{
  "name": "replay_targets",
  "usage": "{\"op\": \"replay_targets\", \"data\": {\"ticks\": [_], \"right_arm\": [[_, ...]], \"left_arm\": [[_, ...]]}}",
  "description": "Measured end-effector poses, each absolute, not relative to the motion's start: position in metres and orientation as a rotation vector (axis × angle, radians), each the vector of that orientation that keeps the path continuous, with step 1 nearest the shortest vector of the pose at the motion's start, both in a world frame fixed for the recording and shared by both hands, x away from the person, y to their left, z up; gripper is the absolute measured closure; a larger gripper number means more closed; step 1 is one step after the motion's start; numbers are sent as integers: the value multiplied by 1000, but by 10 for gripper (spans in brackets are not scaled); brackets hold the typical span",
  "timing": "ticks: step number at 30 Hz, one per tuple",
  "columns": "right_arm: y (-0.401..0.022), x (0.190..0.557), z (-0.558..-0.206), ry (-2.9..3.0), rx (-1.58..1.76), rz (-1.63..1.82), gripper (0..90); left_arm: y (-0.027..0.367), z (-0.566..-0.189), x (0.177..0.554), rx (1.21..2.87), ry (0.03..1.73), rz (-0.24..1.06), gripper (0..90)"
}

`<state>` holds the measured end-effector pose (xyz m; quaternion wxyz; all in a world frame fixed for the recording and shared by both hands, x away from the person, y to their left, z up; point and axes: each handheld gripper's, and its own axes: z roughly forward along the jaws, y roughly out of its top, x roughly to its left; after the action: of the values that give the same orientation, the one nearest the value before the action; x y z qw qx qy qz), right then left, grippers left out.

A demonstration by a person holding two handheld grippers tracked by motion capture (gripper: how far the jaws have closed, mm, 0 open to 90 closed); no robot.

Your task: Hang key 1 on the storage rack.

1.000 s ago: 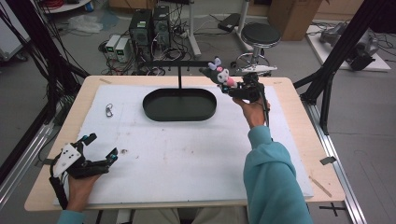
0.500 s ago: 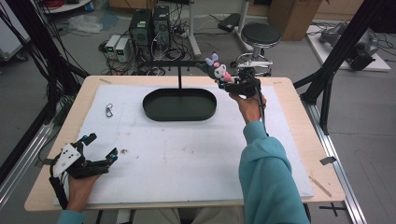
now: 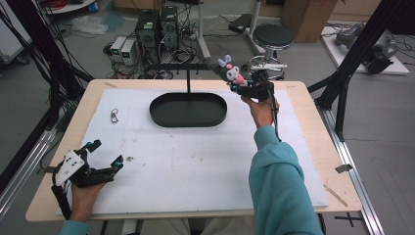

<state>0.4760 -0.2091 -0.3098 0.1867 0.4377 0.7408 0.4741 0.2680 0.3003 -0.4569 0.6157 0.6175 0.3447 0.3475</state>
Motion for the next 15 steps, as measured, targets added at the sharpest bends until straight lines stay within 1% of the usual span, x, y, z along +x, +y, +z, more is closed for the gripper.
{"op": "replay_targets", "data": {"ticks": [15], "right_arm": [[-220, 481, -313, 2102, 1263, 1288, 541]], "left_arm": [[300, -457, 268, 1427, 790, 803, 17]]}}
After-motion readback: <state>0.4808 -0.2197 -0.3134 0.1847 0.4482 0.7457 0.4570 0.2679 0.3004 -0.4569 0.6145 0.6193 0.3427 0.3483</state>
